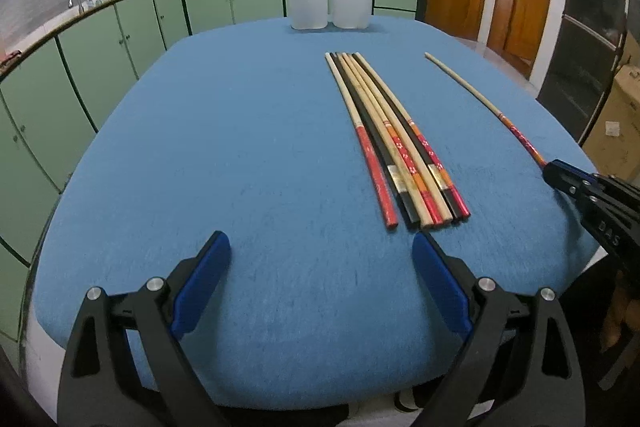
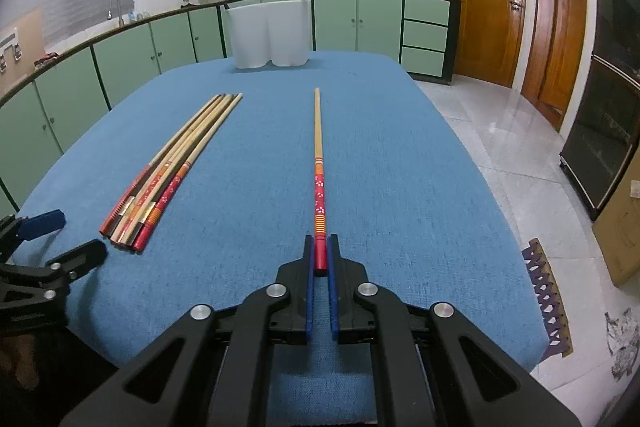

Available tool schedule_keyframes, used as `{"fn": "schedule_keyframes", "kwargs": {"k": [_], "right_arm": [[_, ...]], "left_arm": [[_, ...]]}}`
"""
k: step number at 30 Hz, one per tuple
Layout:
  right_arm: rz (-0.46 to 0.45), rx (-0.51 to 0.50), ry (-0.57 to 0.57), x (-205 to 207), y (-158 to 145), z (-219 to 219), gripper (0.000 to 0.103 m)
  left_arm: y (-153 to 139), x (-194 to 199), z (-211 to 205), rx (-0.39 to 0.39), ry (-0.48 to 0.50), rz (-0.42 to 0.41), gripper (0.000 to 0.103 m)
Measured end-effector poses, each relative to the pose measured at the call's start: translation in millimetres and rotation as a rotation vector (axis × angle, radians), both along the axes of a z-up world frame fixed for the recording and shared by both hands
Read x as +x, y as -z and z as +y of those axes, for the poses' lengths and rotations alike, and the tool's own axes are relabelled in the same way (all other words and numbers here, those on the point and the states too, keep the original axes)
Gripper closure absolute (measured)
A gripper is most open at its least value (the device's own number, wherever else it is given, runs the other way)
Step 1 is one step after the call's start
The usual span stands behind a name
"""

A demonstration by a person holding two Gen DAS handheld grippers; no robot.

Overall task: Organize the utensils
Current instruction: 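Grasp another chopstick with the left tool while the right tool holds its chopstick, then carry both chopsticks to the white holder and insert them upright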

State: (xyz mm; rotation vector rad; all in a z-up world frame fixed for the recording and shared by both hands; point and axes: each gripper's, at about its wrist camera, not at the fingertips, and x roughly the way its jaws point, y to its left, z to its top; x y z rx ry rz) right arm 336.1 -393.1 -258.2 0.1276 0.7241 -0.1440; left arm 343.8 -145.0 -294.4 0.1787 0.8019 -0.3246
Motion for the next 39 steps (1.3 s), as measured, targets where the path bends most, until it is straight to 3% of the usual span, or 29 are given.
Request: {"fn": "schedule_keyframes", "kwargs": {"k": [6,9,17,20,24,27,31,33,35,39], "right_arm": [[-0.004,0.003,-0.001,-0.5,1.3,-2.4,0.097],[-0.006,0.001,0.0,-1.7,2.3,-3.8,0.097],[-0.012,-0.009,0.002,0.1,2.9,0.3,0.095],[-0.012,-0.028,0.006,1.7,3.2,2.2,0.095],[-0.013,-0.055,0.041,1.2,2.8,3.8,0.097],[-0.012,-0.059,0.038,0.0,2.0,4.8,0.097],[-0.021,-0.059,-0.048,-3.3,1.2,18.5,0.097],[-0.023,-0.063,-0.055,-4.7,1.4,19.6,0.096],[-0.021,-0.048,-0.05,-4.6,1.6,16.6,0.094],[-0.021,-0.045,-0.041,-6.6,1.5,16.3,0.093]], "left_arm": [[-2.3,8.1,-2.1,-0.009,-0.031,-0.01,0.015],[-3.9,10.7,-3.3,-0.024,-0.025,-0.023,0.027],[-5.5,9.5,1.7,-0.084,-0.02,-0.05,0.082],[-5.1,10.4,6.9,-0.079,-0.064,-0.062,0.096],[-5.4,12.8,22.6,-0.077,-0.161,-0.07,0.096],[-6.0,13.5,28.7,-0.068,-0.18,-0.069,0.096],[-7.8,12.6,25.3,-0.064,-0.101,-0.055,0.094],[-8.9,12.7,24.5,-0.052,-0.058,-0.059,0.088],[-7.3,15.1,29.1,-0.056,-0.061,-0.053,0.082],[-6.3,17.0,31.9,-0.077,-0.075,-0.056,0.085]]}}
